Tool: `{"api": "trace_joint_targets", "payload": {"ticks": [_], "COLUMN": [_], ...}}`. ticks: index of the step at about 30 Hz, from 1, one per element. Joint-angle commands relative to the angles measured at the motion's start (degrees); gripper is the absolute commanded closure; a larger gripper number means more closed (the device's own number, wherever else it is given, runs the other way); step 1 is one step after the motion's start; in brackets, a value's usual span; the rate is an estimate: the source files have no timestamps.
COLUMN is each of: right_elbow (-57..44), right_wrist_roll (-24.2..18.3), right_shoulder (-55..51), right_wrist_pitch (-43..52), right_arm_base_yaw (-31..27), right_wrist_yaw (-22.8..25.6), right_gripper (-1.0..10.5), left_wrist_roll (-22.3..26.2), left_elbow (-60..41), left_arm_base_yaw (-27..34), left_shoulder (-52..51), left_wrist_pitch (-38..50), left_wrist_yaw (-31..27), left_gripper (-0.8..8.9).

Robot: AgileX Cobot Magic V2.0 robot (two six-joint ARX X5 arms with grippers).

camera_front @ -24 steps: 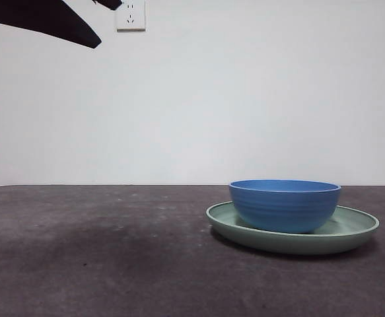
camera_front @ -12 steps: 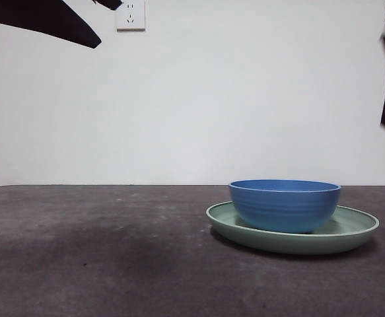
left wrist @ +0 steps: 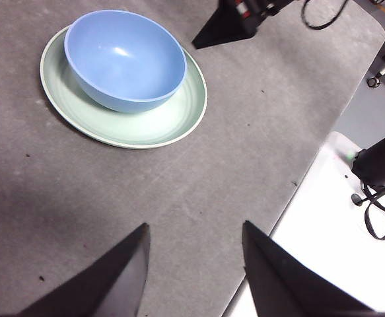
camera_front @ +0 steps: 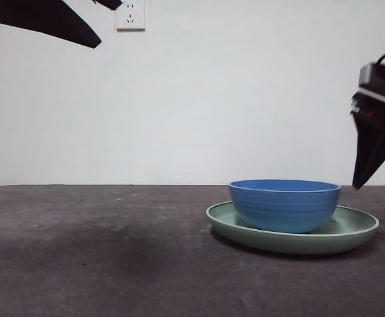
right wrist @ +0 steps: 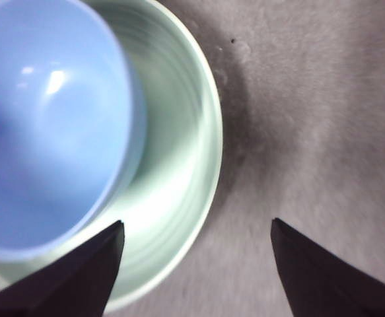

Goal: Pick up the blue bowl, put it on the green plate, put it on desk

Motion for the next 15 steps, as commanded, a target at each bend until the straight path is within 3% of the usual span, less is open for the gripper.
{"api": "trace_joint_targets", "payload": {"ticks": [1, 7, 15], "right_elbow": [0.94, 0.94, 0.94], "right_wrist_roll": [0.39, 0.48, 1.25], "right_shoulder": [3.04, 7.61, 10.99], "right_wrist_pitch": [2.01, 6.38, 9.86], "right_arm_base_yaw": [0.04, 0.04, 0.04], "right_wrist_yaw": [-0.48, -2.16, -3.02], "right_gripper": [6.4, 7.4, 7.5], "left_wrist_roll": [0.5, 0.5, 0.48], "left_elbow": [0.24, 0.24, 0.24], "left_arm_base_yaw": [-0.52, -0.52, -0.52], "left_shoulder": [0.5, 0.5, 0.5], "left_wrist_pitch": [0.63, 0.66, 0.66], "left_wrist_yaw": [0.13, 0.11, 0.11], "left_gripper": [5.88, 5.88, 5.88]}}
